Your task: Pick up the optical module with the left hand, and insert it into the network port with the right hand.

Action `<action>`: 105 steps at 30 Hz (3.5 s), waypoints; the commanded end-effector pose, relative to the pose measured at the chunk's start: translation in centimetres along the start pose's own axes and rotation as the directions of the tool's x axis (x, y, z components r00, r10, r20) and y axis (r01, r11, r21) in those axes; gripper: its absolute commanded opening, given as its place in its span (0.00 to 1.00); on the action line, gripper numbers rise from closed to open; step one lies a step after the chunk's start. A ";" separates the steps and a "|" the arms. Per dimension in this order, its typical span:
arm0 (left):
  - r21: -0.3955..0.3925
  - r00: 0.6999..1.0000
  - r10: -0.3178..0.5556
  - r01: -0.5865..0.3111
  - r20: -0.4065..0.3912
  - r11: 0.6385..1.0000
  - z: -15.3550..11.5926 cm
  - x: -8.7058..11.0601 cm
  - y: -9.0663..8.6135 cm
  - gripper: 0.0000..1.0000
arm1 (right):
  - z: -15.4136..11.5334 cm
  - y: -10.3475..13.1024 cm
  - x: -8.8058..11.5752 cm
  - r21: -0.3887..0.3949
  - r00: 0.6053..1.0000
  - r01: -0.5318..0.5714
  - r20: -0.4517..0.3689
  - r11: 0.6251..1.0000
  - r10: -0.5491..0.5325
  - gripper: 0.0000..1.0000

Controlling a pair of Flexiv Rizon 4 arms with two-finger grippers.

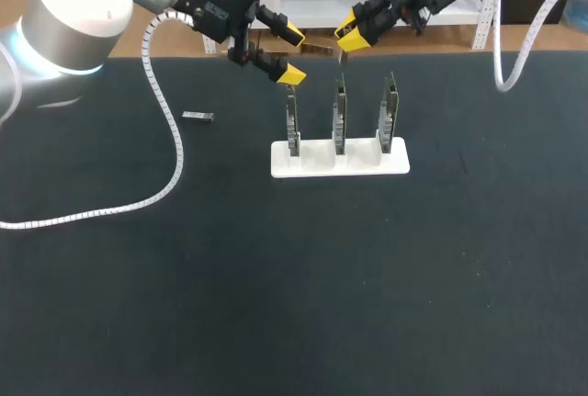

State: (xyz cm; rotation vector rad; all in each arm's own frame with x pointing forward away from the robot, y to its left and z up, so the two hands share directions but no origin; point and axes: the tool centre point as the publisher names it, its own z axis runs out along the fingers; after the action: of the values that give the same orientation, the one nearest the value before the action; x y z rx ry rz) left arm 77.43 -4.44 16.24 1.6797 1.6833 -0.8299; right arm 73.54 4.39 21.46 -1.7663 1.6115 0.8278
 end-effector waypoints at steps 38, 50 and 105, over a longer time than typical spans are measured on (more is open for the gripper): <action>-0.001 1.000 0.000 0.000 -0.002 1.000 0.0 0.0 -0.1 1.00 | 2.2 0.9 2.6 -0.076 0.994 -0.072 -0.085 0.994 0.066 0.00; -0.001 1.000 0.000 0.000 -0.002 1.000 0.0 0.0 -0.1 1.00 | 2.9 1.0 3.8 -0.079 0.993 -0.091 -0.079 0.993 0.085 0.00; -0.001 1.000 0.000 0.000 -0.002 1.000 0.0 0.0 -0.1 1.00 | 3.5 -0.6 4.4 -0.081 0.996 -0.069 -0.066 0.994 0.064 0.00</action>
State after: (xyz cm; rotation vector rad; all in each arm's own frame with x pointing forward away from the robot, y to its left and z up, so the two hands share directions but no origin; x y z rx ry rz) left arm 77.41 -4.41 16.20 1.6793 1.6815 -0.8298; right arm 74.21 4.46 16.17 -1.8222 1.7115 0.8875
